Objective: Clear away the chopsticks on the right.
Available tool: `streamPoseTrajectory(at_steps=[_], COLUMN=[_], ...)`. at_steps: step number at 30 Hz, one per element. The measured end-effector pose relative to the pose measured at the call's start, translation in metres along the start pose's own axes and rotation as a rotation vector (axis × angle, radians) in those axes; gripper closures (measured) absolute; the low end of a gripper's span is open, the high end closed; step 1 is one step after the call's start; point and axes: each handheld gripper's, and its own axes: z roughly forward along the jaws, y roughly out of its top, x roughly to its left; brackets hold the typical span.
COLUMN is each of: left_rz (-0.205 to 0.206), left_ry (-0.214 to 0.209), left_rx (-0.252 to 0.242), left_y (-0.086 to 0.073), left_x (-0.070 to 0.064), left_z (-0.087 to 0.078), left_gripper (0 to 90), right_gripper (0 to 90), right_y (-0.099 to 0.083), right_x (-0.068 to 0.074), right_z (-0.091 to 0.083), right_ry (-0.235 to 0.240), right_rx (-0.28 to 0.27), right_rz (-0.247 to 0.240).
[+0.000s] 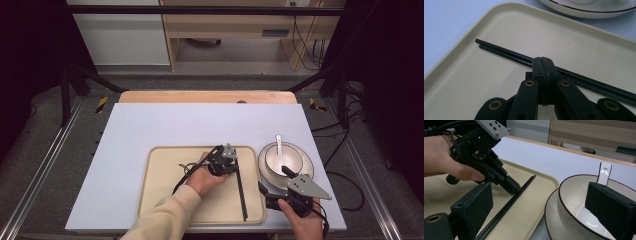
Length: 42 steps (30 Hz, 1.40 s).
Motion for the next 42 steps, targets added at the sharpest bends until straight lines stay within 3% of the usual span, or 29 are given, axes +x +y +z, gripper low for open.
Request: streamPoseTrajectory(at_steps=[9,15,18,20,21,23,24,25,31,38,42], left_rz=[0.014,0.01,0.013,0.021,0.001,-0.001,-0.008,-0.008,-0.037,-0.058,-0.074], left_ry=[-0.01,-0.004,-0.002,0.007,0.009,0.023,0.03,0.038,0.093,0.157,0.198], left_rx=[-0.001,-0.057,-0.118,-0.142,-0.176,-0.207,-0.222,-0.23,-0.305,-0.4,-0.448], left_y=[0.003,-0.007,-0.016,-0.023,-0.026,-0.034,-0.039,-0.042,-0.064,-0.09,-0.111], left_x=[-0.003,0.001,0.004,0.006,0.006,0.01,0.012,0.014,0.021,0.025,0.024], left_z=[0.0,-0.021,-0.037,-0.048,-0.052,-0.063,-0.069,-0.073,-0.1,-0.134,-0.155], left_gripper=[89.3,88.0,84.6,79.3,74.9,67.1,58.7,58.7,37.2,18.2,12.0], right_gripper=[7.8,7.8,7.7,7.9,7.8,7.9,7.9,7.8,7.5,7.5,7.5], right_y=[0.0,0.0,0.0,0.001,0.001,0.002,0.004,0.004,0.01,0.016,0.018], right_x=[0.0,0.002,0.005,0.006,0.007,0.008,0.01,0.01,0.013,0.005,0.002], right_z=[0.0,0.002,0.005,0.007,0.008,0.012,0.016,0.016,0.025,0.032,0.033], right_ry=[0.003,0.028,0.036,0.038,0.045,0.059,0.066,0.066,0.078,0.077,0.081], right_rx=[-0.001,0.005,0.009,0.005,0.006,0.002,0.003,0.003,0.006,-0.001,-0.018], right_rz=[0.0,0.001,0.007,0.01,0.016,0.028,0.021,0.021,-0.003,-0.008,-0.005])
